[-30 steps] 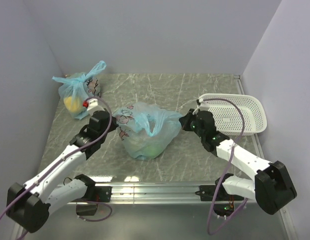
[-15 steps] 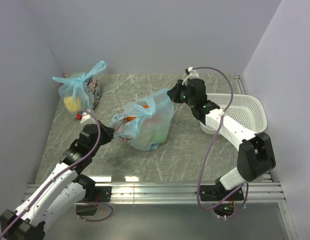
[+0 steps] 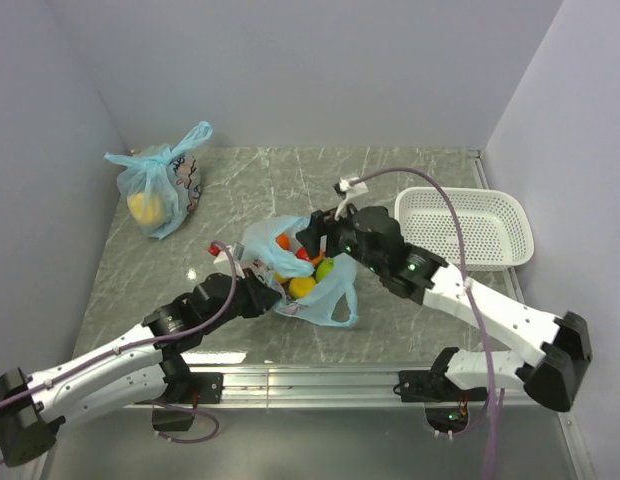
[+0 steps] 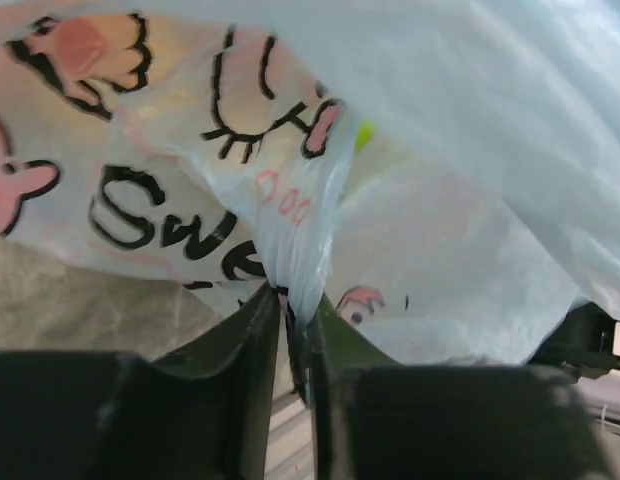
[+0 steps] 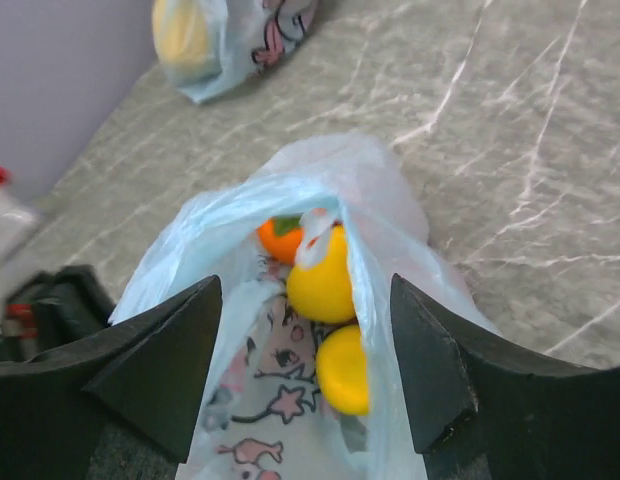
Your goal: Untie the knot of the plastic bag and take out the fruit
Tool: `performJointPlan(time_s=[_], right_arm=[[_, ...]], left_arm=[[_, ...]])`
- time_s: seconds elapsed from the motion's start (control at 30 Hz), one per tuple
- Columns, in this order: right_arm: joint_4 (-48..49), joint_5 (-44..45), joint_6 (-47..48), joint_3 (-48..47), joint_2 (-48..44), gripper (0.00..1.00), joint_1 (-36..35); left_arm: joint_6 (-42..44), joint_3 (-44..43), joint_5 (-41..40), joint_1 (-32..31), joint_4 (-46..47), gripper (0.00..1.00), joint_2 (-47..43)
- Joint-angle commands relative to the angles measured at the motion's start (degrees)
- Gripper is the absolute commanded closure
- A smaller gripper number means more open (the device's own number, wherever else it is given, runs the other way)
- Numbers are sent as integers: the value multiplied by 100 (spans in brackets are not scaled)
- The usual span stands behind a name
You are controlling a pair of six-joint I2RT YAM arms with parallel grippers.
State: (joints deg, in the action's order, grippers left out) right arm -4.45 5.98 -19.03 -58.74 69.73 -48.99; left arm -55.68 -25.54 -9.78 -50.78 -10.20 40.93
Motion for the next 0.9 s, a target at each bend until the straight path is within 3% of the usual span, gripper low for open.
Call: performJointPlan(time_s=[0.0,0.03,0.1,0.17,0.2,0.3,0.33,0.63,0.87], right_arm=[[-179,1176,-206,468,-443,25,-163],[-205,1256,-233,564,-574,25,-181],[-293,1362,-303,793,-724,24,-207],[-407,1476,-303,925,-926,23,-207],[-460,1590,-286,943,-979,23,-207],[-654,1766,-251,987,-1164,22,-199],[-697,1871,-259,996,-1225,22,-198],[-847,2057,-347,1224,-1278,25,-198],[-408,1046,-66,1304,-1322,27,-233]], left_arm=[[-180,-232,-541,-413,351,76,161],[-206,-232,-560,-476,386,72,240],[-259,-302,-682,-695,361,54,337],[-276,-513,-971,-880,19,42,398],[-277,-592,-1321,-1072,-165,30,390],[-268,-882,-1780,-1354,-842,7,223],[-242,-996,-1956,-1390,-1105,4,171],[303,-1567,-2510,-1584,-1319,1,880],[856,-1928,-2749,-1601,-844,2,1330]])
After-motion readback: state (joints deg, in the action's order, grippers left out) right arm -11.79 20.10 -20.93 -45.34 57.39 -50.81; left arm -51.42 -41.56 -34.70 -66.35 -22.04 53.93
